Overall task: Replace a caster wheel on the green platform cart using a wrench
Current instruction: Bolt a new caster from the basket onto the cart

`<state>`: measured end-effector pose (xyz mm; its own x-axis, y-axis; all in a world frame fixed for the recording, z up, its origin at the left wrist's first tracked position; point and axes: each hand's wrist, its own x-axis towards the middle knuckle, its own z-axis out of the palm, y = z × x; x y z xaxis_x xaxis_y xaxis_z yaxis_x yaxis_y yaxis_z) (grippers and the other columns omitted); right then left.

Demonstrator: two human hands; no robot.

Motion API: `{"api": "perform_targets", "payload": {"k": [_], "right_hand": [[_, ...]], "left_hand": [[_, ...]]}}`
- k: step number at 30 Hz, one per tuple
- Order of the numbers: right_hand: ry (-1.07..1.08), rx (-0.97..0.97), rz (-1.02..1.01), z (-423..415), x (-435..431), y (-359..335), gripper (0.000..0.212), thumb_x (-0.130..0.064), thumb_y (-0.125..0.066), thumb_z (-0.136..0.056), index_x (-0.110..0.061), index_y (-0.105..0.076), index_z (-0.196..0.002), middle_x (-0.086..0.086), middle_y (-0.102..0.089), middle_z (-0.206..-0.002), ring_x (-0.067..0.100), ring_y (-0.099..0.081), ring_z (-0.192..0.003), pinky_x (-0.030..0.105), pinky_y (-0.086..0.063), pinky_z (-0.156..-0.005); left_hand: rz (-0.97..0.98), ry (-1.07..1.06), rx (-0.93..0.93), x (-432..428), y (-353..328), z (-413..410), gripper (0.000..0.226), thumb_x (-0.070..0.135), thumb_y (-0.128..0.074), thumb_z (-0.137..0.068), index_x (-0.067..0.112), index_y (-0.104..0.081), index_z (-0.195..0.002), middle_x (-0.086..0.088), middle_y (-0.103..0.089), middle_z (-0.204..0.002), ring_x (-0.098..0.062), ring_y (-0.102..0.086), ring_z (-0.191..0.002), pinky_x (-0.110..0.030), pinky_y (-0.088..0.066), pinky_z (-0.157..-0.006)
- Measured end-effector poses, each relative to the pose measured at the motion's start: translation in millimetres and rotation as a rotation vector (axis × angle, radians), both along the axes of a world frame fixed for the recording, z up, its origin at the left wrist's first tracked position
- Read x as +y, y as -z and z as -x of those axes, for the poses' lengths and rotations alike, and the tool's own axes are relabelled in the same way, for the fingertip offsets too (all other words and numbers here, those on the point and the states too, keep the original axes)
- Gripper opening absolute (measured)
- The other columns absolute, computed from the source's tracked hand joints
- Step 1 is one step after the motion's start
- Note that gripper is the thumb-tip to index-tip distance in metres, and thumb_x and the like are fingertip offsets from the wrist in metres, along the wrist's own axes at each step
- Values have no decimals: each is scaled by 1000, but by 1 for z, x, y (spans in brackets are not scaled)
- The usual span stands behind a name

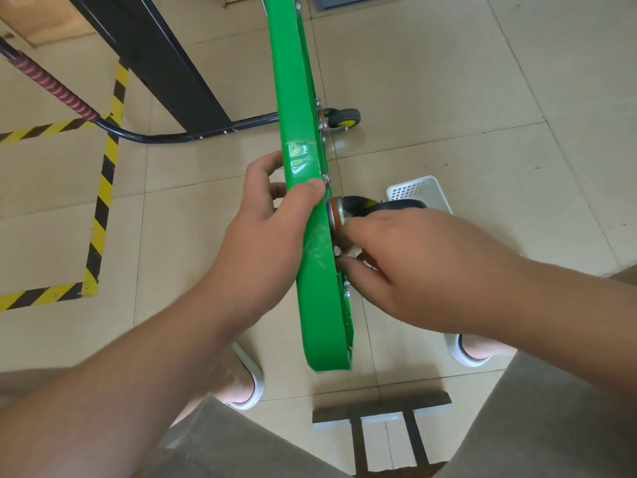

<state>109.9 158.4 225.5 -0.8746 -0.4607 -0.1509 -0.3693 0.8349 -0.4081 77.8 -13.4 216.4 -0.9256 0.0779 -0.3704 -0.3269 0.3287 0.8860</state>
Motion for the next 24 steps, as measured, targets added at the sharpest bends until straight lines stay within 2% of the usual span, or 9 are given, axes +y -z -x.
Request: {"api": "perform_targets", "payload": {"k": [3, 5, 7, 10, 13, 16, 19, 21, 24], "right_hand": [[44, 26, 52, -1, 2, 2, 19, -48, -48, -91, -31, -50, -99, -11, -58, -83, 18, -60, -75, 36, -49, -56], [76, 20, 104, -1, 1, 4, 24, -42, -59, -91, -35, -42, -105, -15, -48, -80, 16, -53, -74, 33, -43, -54], [68, 33, 129, 0, 0, 6, 24, -37, -62, -92, -35, -43, -106, -16, -42, -81, 16, -49, -74, 34, -39, -54], [29, 90, 110, 1, 0, 9, 14, -35, -59, -92, -28, -55, -103, -13, -50, -90, 19, -54, -74, 35, -42, -55], [1, 101, 102, 2, 2, 8, 18, -40, -50, -92, -26, -59, -98, -12, -51, -87, 17, -54, -69, 31, -37, -52], [-19, 81, 88, 2, 2, 9, 29, -46, -37, -94, -26, -57, -94, -9, -54, -86, 17, -54, -71, 31, -39, -55], [-29, 2, 51, 2, 0, 7, 29, -50, -24, -94, -30, -45, -93, -10, -49, -90, 17, -56, -81, 37, -49, -66], [-51, 11, 30, 4, 0, 5, 25, -51, -24, -95, -32, -40, -92, -11, -46, -89, 18, -58, -84, 39, -51, -70], [-46, 59, 29, 5, 3, 3, 20, -50, -38, -97, -32, -45, -92, -12, -55, -90, 18, -61, -83, 37, -50, -65]], "left_hand": [[2, -5, 0, 0, 1, 0, 43, 55, -53, -82, 54, -48, -125, 1, -68, -114, -16, -74, -88, -41, -60, -79], [2, -7, 1, 0, 1, 1, 44, 54, -54, -82, 53, -48, -126, 0, -69, -114, -16, -75, -89, -43, -61, -81], [0, -6, -2, 0, 1, 0, 44, 55, -54, -83, 53, -48, -126, 1, -69, -115, -15, -75, -89, -43, -61, -81], [3, 1, -4, 0, 1, 0, 43, 56, -54, -83, 54, -48, -125, 1, -68, -115, -15, -74, -88, -40, -59, -77], [5, -2, -6, -1, 1, 0, 41, 56, -53, -82, 56, -48, -123, 2, -68, -115, -16, -74, -89, -43, -60, -80], [9, 1, -1, -1, 0, 0, 42, 56, -53, -82, 56, -47, -123, 2, -69, -115, -16, -74, -90, -45, -61, -83], [12, 5, 3, 0, 0, 0, 42, 56, -52, -82, 55, -47, -124, 3, -68, -115, -14, -75, -86, -41, -60, -78], [14, 7, 5, 0, 0, 0, 43, 55, -52, -83, 55, -47, -125, 3, -68, -114, -14, -75, -84, -39, -60, -76], [10, -3, 3, 0, 1, 0, 44, 55, -53, -83, 55, -47, -126, 2, -68, -115, -16, -75, -88, -45, -60, -82]]}}
